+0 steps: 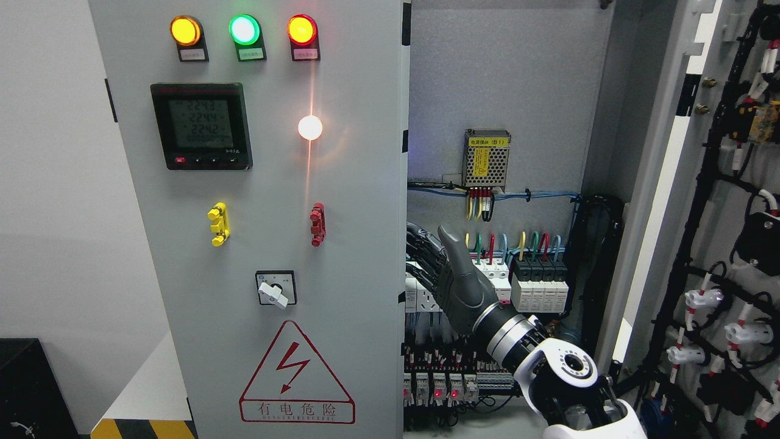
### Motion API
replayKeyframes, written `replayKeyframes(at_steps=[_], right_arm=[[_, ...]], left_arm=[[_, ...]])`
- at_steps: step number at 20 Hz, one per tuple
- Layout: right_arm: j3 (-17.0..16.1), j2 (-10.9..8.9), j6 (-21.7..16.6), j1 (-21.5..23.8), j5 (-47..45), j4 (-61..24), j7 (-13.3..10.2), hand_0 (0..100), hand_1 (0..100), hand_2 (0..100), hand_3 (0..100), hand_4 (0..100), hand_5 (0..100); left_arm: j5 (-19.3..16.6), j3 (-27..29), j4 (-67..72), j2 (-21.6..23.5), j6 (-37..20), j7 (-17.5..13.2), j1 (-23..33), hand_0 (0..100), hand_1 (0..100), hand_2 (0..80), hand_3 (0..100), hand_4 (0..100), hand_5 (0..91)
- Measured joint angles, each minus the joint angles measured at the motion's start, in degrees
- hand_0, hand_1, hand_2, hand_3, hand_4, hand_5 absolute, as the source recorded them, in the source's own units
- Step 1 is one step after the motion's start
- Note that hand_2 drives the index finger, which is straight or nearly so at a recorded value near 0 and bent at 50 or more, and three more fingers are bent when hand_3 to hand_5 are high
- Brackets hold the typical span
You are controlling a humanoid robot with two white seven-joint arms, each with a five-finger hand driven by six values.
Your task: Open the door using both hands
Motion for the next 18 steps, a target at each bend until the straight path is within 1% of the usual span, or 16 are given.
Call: replayKeyframes(at_steps=[4,8,18], right_arm=[[-0.1,-0.02,0.0,-0.3,-1.1,0.6,0.1,0,0,0,0,0,0],[-0.2,-0.03,0.0,-0.5,-1.6,1.1,2.6,0,0,0,0,0,0],[-0.3,-0.06,0.0,-1.3,-2.0,2.0,5.8,0,0,0,0,0,0]], left_arm=[[0.0,0.0,0.0,0.0,0.0,0.0,0.0,0,0,0.0,0,0,0.0],[0.0,0.0,0.0,0.0,0.0,0.0,0.0,0,0,0.0,0,0,0.0],[0.0,0.0,0.0,0.0,0.0,0.0,0.0,0,0,0.0,0,0,0.0]])
